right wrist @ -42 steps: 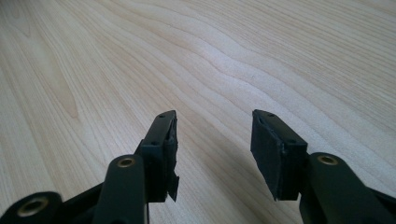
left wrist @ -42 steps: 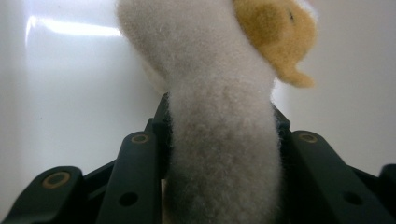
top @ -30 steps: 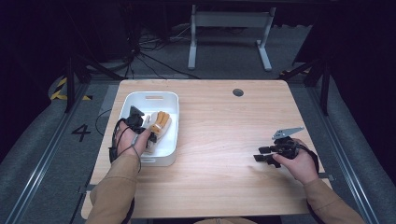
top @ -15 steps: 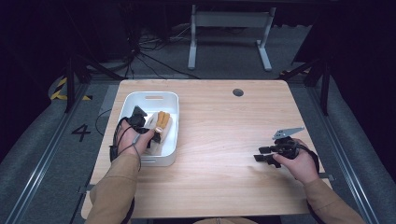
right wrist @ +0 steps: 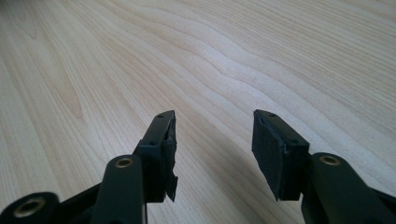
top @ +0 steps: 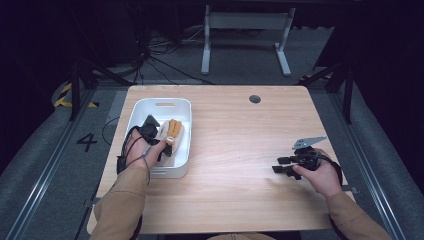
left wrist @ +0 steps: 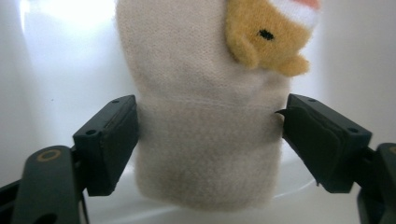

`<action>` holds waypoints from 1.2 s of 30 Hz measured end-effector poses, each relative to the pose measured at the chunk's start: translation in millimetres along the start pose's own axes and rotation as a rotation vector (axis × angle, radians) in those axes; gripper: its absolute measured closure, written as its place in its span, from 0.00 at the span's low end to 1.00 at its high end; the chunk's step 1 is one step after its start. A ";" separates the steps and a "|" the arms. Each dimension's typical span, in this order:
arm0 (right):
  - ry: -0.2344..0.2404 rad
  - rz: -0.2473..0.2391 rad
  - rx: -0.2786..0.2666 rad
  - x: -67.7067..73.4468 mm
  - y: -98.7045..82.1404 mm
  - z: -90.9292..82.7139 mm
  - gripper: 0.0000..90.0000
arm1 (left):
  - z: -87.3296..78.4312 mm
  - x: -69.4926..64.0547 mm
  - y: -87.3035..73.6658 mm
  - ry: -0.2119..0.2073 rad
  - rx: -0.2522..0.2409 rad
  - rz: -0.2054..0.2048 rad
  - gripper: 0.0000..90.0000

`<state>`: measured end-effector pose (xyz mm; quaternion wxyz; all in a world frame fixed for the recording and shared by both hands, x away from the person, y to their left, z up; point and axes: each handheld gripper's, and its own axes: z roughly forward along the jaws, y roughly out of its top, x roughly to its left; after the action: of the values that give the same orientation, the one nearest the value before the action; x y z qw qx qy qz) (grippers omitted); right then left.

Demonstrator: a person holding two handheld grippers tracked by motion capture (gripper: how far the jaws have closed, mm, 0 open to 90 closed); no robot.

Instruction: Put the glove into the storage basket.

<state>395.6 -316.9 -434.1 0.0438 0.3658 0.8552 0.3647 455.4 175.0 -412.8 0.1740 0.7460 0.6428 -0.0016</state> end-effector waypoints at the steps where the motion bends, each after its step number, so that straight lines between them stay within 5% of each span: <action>1: 0.001 -0.001 0.000 0.3 0.1 -0.1 0.56 | -1.8 0.3 0.0 0.006 -0.003 0.002 0.22; 8: -0.006 0.004 -0.007 -0.9 -0.6 -2.0 0.55 | -22.3 -9.1 -0.4 0.014 -0.071 0.049 0.21; 18: -0.012 0.004 -0.016 -2.3 -0.7 -5.2 0.54 | -52.8 -34.3 -8.2 -0.070 -0.188 0.176 0.22; 26: -0.020 0.005 -0.019 -2.8 -2.2 -9.0 0.54 | -67.8 -62.6 -19.9 -0.151 -0.259 0.345 0.29; 36: -0.027 0.013 -0.026 -3.7 -7.1 -14.4 0.53 | -67.8 -90.7 -27.3 -0.239 -0.287 0.565 0.32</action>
<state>389.2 -331.2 -428.9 0.0579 0.3756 0.8474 0.3708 398.5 108.9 -335.7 0.3447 0.8571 0.3795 0.0497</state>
